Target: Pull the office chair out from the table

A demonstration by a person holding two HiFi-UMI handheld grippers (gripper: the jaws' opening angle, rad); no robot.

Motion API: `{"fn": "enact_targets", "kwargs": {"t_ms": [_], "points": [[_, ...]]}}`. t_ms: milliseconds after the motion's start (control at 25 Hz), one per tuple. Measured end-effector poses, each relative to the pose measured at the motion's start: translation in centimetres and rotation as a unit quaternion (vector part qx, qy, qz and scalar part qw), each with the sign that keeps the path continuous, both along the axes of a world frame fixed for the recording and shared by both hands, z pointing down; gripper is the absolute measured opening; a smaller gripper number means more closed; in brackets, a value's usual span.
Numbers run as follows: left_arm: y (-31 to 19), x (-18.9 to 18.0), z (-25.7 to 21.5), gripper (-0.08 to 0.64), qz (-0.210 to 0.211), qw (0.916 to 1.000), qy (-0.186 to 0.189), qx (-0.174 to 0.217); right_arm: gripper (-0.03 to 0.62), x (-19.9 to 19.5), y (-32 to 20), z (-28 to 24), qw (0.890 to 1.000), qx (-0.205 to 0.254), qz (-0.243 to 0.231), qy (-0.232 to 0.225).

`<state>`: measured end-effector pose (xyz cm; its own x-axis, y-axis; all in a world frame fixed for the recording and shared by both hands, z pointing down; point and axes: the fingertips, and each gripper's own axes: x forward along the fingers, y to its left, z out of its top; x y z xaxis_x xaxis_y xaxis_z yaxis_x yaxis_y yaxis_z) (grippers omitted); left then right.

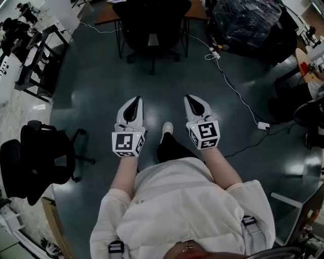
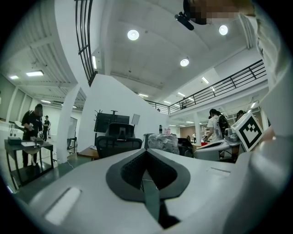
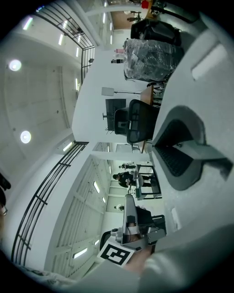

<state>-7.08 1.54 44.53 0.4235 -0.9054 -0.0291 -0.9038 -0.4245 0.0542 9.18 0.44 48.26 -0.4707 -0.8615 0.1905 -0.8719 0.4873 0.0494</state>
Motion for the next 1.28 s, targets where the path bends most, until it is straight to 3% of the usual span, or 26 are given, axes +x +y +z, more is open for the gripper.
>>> {"fn": "enact_targets", "kwargs": {"t_ms": [400,560,760,920,1120,1280], "points": [[-17.4,-1.0,-1.8,0.014,-0.016,0.9999,0.002,0.002,-0.008,0.3,-17.5,-1.0,1.000,0.005,-0.011,0.014],[-22.3,-1.3,-2.6,0.014,-0.018,0.9998,0.004,0.007,-0.008,0.5,-22.5,-2.5,0.999,0.024,-0.006,0.021],[-28.3,-2.5,-3.8,0.015,-0.019,0.9992,-0.023,0.026,-0.008,-0.2,-28.5,-3.9,0.998,0.048,-0.010,0.041],[-34.5,-4.6,-4.0,0.015,-0.024,0.9991,-0.016,0.030,-0.008,-1.2,-34.0,-4.4,0.996,0.060,-0.012,0.061],[-42.8,-5.2,-4.5,0.015,0.002,0.9990,-0.022,0.040,-0.008,-2.4,-41.7,-5.6,0.992,0.085,-0.002,0.092],[-49.1,-5.5,-6.0,0.015,0.030,0.9957,-0.063,0.061,-0.008,-3.5,-47.7,-7.8,0.982,0.129,0.012,0.138]]}}
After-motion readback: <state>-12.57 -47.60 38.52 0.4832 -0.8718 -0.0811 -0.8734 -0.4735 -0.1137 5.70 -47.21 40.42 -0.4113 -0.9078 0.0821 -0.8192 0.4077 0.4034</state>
